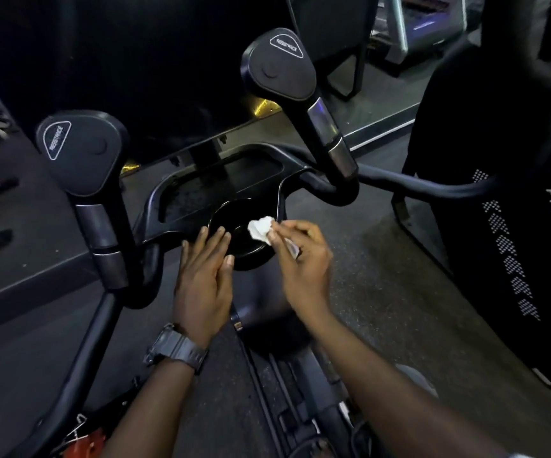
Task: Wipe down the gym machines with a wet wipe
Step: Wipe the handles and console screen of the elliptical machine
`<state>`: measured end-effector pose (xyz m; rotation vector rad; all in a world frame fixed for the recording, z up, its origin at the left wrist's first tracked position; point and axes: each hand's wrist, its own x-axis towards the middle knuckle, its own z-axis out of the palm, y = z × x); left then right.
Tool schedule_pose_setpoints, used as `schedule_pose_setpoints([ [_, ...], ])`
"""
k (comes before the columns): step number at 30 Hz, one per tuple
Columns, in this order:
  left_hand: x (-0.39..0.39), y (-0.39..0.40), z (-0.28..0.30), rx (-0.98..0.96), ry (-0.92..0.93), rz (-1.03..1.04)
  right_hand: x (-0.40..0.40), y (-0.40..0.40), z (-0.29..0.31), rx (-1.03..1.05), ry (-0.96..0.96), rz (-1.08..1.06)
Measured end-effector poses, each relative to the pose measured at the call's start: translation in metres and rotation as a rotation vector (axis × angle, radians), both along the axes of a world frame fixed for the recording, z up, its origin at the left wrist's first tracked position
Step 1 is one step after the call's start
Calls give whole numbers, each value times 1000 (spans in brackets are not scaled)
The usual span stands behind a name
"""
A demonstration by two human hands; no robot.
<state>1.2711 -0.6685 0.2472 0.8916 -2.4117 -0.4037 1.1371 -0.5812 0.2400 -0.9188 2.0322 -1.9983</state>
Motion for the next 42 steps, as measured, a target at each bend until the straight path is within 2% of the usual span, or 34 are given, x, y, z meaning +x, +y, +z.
schedule_pose_setpoints([
  [5, 3, 6, -1, 39, 160, 102, 14, 10, -18, 9, 258, 48],
  [8, 3, 18, -2, 123, 236, 234, 12, 6, -30, 23, 556, 60],
  [12, 1, 26, -1, 238, 351, 280, -3, 1, -30, 40, 1017, 64],
  [16, -5, 30, 5, 476, 592, 319, 0, -18, -11, 27, 1290, 107],
  [18, -8, 32, 10, 492, 630, 381, 7, -38, 6, 99, 1287, 168],
  [21, -10, 30, 13, 478, 613, 460, 19, -73, 37, 358, 1179, 314],
  [23, -13, 26, 15, 511, 593, 479, 19, -94, 60, 482, 973, 417],
  [26, -20, 22, 17, 518, 516, 464, -16, -122, 78, 773, 750, 390],
  [30, -20, 16, 12, 433, 425, 460, -63, -117, 67, 766, 656, 252],
  [34, -21, 14, 12, 319, 294, 500, -23, -111, 63, 680, 596, 518],
  [36, -21, 12, 15, 273, 224, 465, -13, -111, 63, 664, 633, 591],
  [37, -21, 10, 16, 244, 180, 436, -19, -109, 62, 652, 652, 556],
  [39, -21, 3, 20, 174, 92, 369, -45, -103, 55, 641, 673, 356],
  [41, -24, -5, 23, 140, 36, 316, -77, -97, 48, 741, 735, 112],
  [42, -26, -8, 25, 137, 20, 304, -85, -96, 48, 784, 777, 63],
])
